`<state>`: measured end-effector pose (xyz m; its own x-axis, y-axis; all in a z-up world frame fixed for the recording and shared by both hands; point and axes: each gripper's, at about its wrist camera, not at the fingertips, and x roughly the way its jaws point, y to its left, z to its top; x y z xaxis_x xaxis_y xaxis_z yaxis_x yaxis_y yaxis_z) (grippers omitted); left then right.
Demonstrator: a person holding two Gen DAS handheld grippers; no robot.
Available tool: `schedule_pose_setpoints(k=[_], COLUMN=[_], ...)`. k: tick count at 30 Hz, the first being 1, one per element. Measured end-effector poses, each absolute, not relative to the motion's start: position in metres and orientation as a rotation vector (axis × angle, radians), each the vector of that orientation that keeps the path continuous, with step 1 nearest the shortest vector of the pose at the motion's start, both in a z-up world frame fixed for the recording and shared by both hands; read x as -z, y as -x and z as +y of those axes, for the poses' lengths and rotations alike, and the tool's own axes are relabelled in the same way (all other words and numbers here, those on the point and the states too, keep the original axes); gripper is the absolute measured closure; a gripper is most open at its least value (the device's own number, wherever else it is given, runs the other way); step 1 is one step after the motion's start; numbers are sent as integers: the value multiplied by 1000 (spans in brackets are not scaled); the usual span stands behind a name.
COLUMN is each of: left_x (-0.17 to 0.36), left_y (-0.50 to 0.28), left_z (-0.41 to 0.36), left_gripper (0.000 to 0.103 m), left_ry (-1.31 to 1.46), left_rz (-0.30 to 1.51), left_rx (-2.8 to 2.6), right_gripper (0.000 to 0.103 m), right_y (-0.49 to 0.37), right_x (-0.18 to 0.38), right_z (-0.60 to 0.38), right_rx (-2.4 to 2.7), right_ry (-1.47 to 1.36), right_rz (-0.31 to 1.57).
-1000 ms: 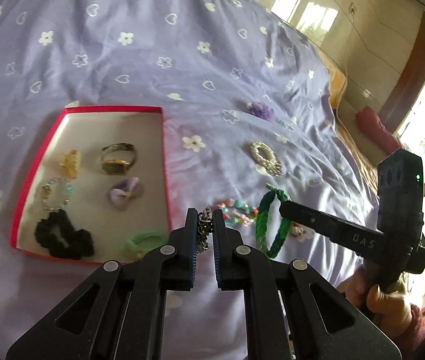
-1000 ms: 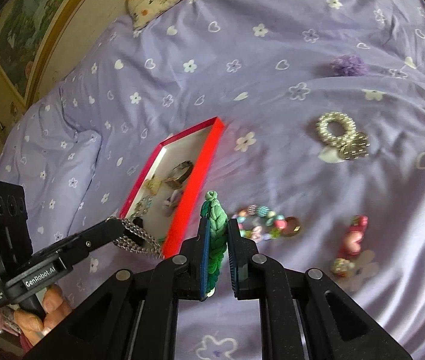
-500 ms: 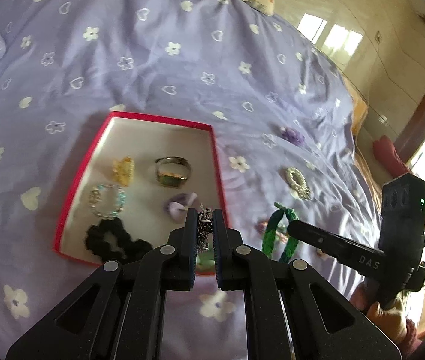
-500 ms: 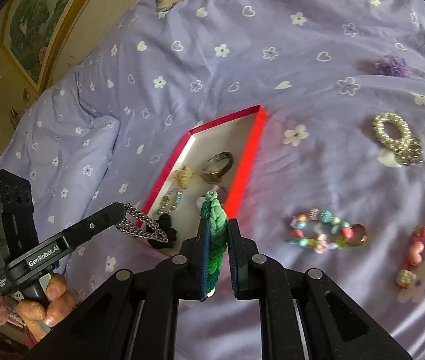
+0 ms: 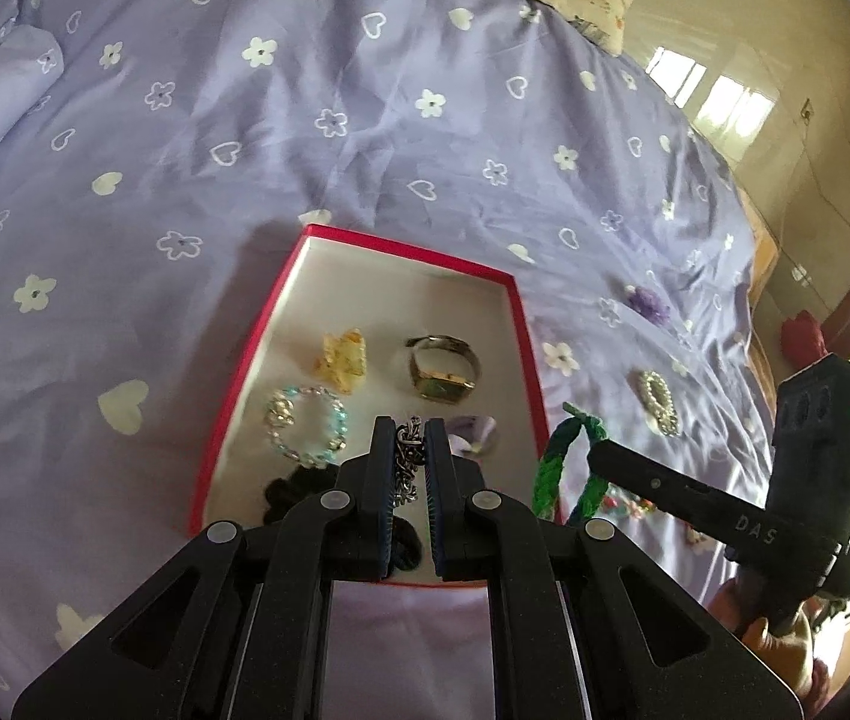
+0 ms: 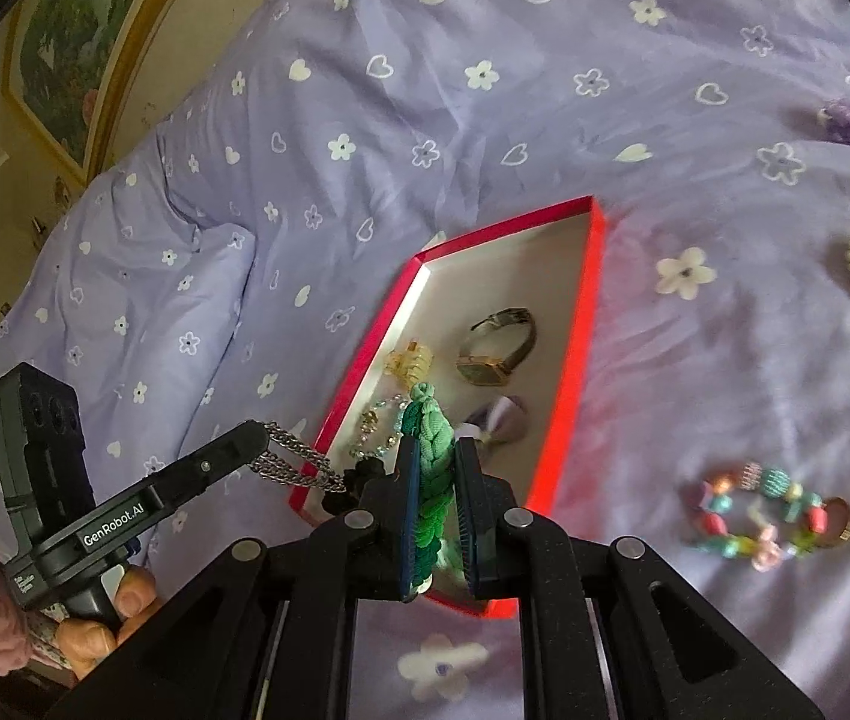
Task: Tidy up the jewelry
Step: 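Carry the chain and braided tie into the red box and open both grippers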
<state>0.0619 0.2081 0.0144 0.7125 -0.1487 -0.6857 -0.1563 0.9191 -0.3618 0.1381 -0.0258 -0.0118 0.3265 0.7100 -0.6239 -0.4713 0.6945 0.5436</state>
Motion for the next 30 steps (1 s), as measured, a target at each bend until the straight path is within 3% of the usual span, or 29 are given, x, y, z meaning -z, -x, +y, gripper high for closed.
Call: schedule_pose_setpoints(k=[15,30], left_x=[21,63], left_y=[-100,-86], left_z=[231,243], left_gripper=[95,95], left_ry=[411,405], left_rz=[830,937], left_rx=[-53,-133], right_gripper=[92,91], right_y=[-168,-167], right_x=[43,57], right_z=[10,24], right_rx=[-763,-724], right_ry=[-195,-60], right_rz=[1041,1053])
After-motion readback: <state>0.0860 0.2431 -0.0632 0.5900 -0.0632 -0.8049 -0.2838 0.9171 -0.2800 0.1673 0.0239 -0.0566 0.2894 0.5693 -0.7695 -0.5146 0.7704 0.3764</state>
